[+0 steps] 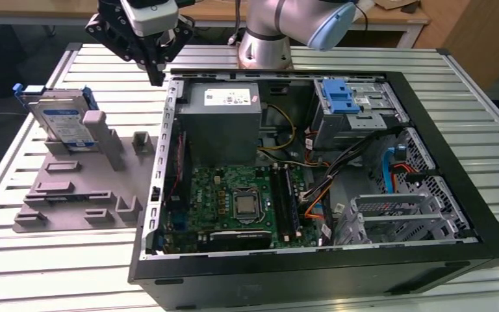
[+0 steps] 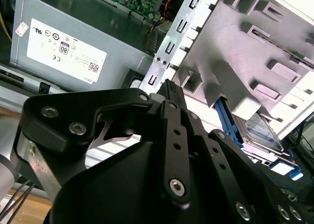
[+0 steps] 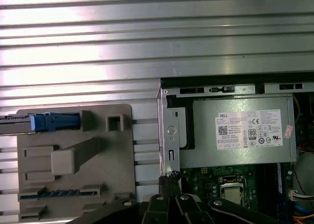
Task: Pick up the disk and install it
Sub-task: 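Reach for the disk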
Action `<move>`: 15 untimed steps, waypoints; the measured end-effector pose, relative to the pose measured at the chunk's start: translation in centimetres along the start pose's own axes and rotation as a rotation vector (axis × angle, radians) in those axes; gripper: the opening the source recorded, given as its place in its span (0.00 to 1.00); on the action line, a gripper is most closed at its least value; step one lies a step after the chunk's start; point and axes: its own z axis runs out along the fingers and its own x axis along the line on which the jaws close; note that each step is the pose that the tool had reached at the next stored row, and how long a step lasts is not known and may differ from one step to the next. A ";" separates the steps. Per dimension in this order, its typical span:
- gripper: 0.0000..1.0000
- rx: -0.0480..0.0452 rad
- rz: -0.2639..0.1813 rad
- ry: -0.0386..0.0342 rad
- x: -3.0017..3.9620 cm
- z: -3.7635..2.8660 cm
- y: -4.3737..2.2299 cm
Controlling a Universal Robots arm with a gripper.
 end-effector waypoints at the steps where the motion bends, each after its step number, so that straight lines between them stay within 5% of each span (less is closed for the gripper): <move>1: 0.11 0.0000 0.000 0.0000 0.00 0.00 0.00; 15: 0.11 0.0000 0.000 -0.0001 0.31 -0.01 -0.02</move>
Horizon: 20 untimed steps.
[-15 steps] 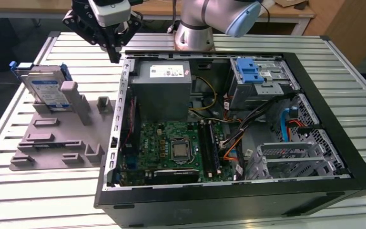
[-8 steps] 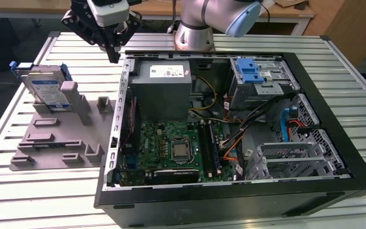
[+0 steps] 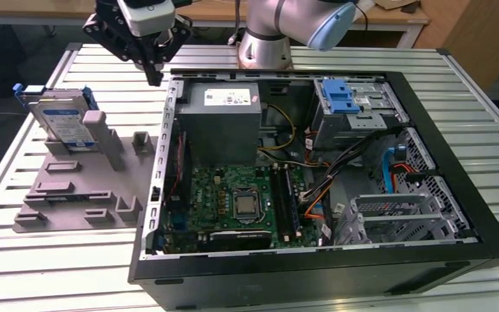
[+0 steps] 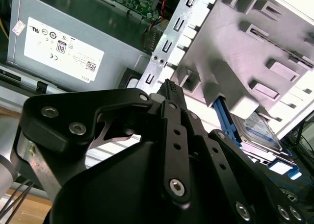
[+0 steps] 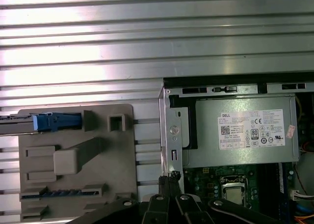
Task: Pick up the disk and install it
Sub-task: 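Reach for the disk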
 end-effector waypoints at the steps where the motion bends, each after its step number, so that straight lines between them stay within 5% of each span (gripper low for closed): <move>1: 0.11 0.0001 0.000 0.0000 0.02 0.00 0.00; 20: 0.11 0.0000 0.000 0.0001 0.66 -0.02 -0.05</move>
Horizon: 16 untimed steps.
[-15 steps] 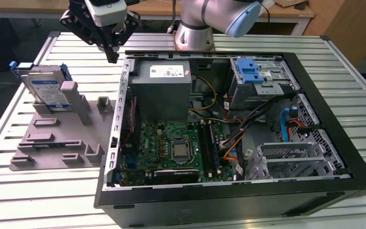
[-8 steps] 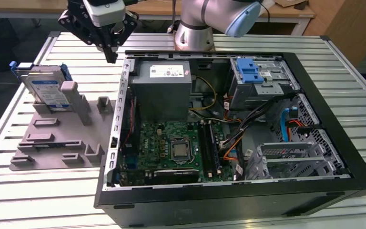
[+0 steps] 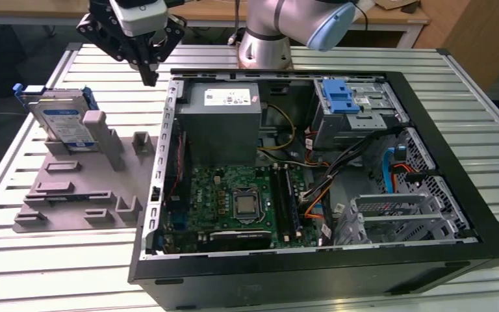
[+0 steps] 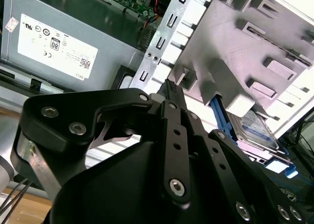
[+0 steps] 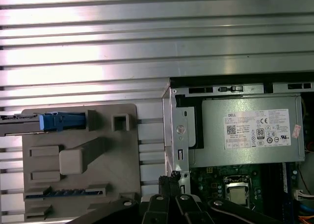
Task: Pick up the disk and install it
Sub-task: 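Reach for the disk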
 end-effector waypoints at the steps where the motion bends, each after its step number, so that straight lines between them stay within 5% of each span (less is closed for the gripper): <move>1: 0.11 0.0000 0.000 0.0000 0.00 0.00 0.00; 16: 0.11 0.0000 0.000 0.0000 0.34 0.03 -0.03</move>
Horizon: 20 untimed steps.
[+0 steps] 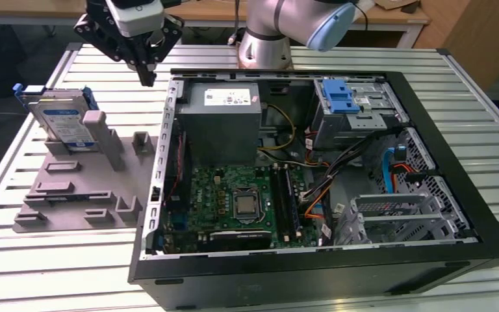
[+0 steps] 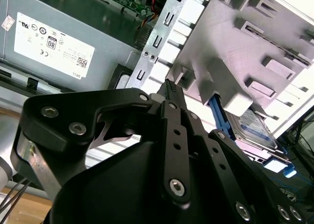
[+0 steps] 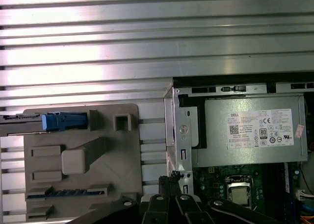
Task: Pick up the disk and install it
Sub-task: 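Reach for the disk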
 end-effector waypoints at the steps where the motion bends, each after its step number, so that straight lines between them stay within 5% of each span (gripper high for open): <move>1: 0.11 0.0000 0.000 0.0000 0.03 0.00 0.00; 20: 0.11 0.0000 0.000 0.0000 0.51 0.03 -0.04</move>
